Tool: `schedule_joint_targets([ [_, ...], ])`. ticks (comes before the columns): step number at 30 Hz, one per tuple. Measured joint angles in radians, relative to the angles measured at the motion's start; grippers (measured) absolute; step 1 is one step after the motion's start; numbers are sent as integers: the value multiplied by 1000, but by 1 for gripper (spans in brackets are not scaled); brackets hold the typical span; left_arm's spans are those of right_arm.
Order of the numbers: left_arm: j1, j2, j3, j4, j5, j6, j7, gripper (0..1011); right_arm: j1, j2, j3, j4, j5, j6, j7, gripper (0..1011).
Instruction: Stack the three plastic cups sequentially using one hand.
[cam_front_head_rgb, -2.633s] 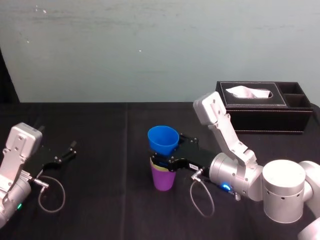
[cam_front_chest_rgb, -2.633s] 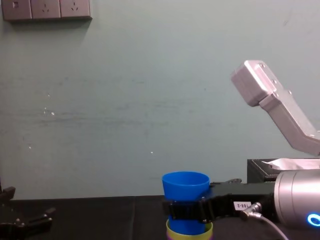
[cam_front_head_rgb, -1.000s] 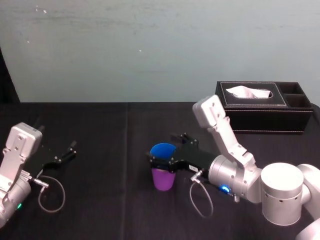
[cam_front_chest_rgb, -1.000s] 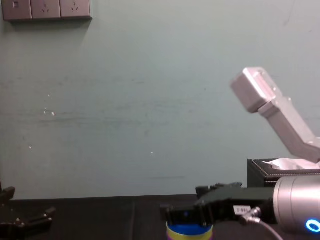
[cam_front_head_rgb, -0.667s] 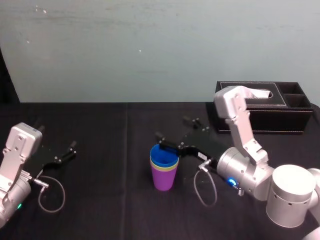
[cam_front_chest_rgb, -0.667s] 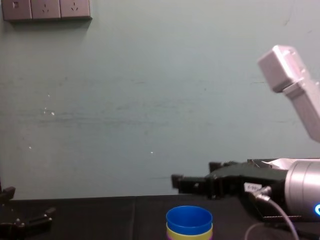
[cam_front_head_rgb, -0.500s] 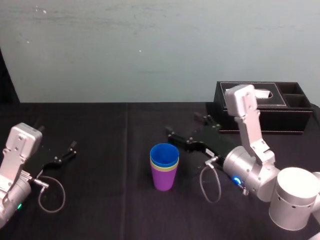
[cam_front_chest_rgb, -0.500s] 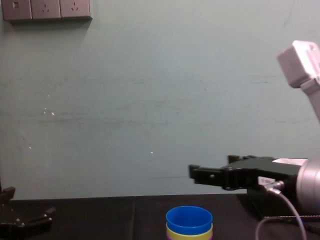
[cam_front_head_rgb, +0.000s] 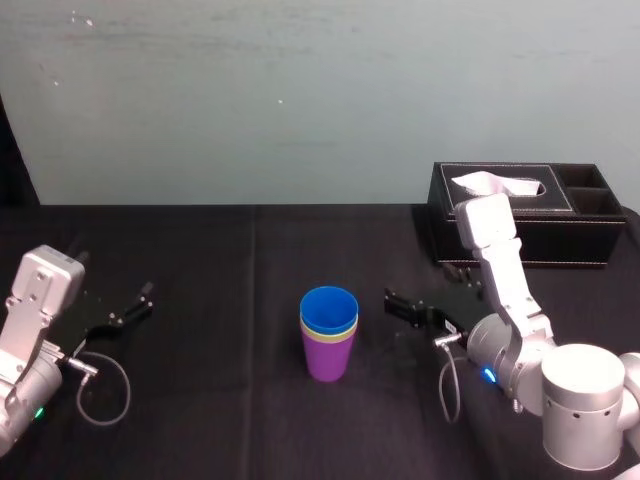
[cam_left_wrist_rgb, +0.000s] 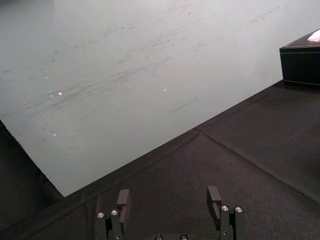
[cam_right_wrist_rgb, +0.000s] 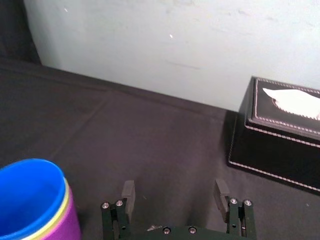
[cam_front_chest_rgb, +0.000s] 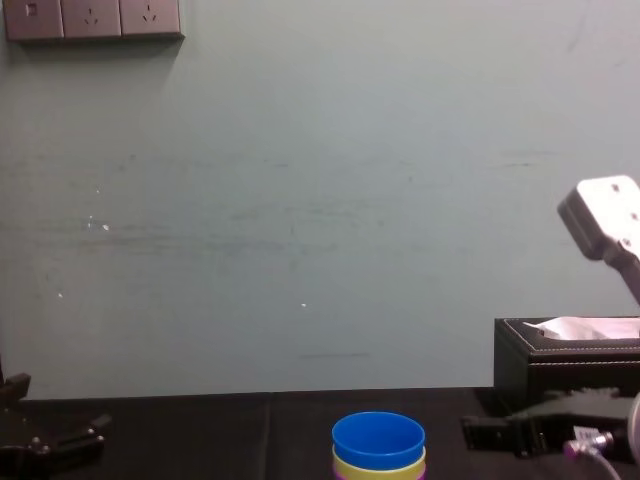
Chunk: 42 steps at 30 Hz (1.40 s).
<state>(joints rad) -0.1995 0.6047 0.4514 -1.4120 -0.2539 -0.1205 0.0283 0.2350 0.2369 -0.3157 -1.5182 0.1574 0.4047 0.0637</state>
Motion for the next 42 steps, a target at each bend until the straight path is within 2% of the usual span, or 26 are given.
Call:
schedule_joint_targets([
  [11, 0, 0, 0, 0, 0, 0, 0, 1000, 0, -12, 7, 35, -39, 15, -5, 1000],
  [14, 0, 0, 0, 0, 0, 0, 0, 1000, -5, -12, 18, 41, -36, 9, 16, 1000],
  [42, 0, 0, 0, 0, 0, 0, 0, 1000, -2, -11, 11, 39, -37, 9, 11, 1000],
])
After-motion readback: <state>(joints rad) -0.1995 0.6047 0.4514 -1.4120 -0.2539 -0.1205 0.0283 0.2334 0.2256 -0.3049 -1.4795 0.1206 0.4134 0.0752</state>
